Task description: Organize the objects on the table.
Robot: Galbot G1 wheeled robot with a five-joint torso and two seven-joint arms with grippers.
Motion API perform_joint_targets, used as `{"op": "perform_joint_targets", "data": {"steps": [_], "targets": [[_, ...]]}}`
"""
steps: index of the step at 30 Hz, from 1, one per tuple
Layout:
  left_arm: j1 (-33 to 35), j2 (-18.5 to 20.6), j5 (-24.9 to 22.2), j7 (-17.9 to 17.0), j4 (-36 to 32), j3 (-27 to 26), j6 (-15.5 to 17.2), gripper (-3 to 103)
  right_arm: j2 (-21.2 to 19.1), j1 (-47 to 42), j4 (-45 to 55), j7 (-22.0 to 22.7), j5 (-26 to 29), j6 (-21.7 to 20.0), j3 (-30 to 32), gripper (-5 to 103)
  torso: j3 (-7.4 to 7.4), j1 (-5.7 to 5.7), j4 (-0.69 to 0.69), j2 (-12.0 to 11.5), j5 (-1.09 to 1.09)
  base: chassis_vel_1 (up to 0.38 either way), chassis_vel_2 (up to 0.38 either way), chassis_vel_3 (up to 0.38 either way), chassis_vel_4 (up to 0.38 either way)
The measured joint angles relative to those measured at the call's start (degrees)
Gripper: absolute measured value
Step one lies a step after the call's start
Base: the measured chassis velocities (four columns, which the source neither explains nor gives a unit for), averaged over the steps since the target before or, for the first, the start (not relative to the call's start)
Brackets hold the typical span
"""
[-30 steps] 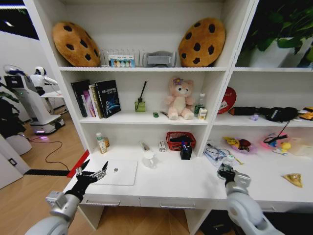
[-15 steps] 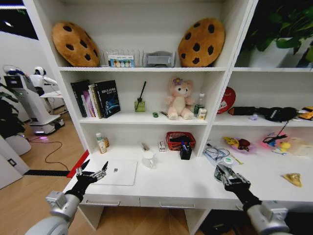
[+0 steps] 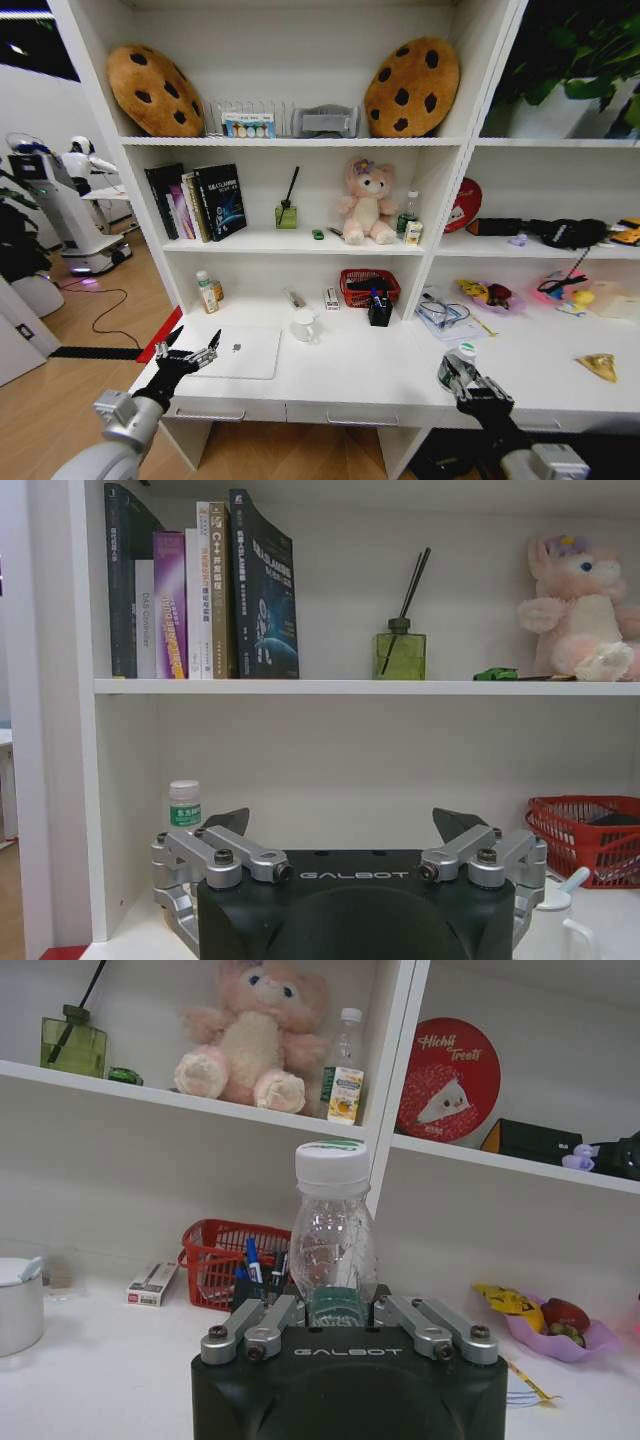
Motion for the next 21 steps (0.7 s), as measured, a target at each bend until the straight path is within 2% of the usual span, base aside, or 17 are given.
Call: {"op": "perform_joint_targets", "data": {"steps": [10, 21], "targets": [[0.0, 0.0, 0.0, 0.0, 0.0, 0.0, -0.01, 100, -1.75, 2.66, -2.7, -0.18, 1.47, 0.23, -0.31, 25, 0.0, 0.0, 0.0, -0.01, 0.0, -0.047, -0.053, 0.061, 0.056], [0.0, 0.0, 0.0, 0.0, 0.0, 0.0, 0.0, 100, -1.57, 2.61, -2.93, -0.03, 1.61, 1.23, -0.99, 25, -0.01, 0.0, -0.02, 0.0, 0.0, -0.213, -0.201, 0.193, 0.201]]}}
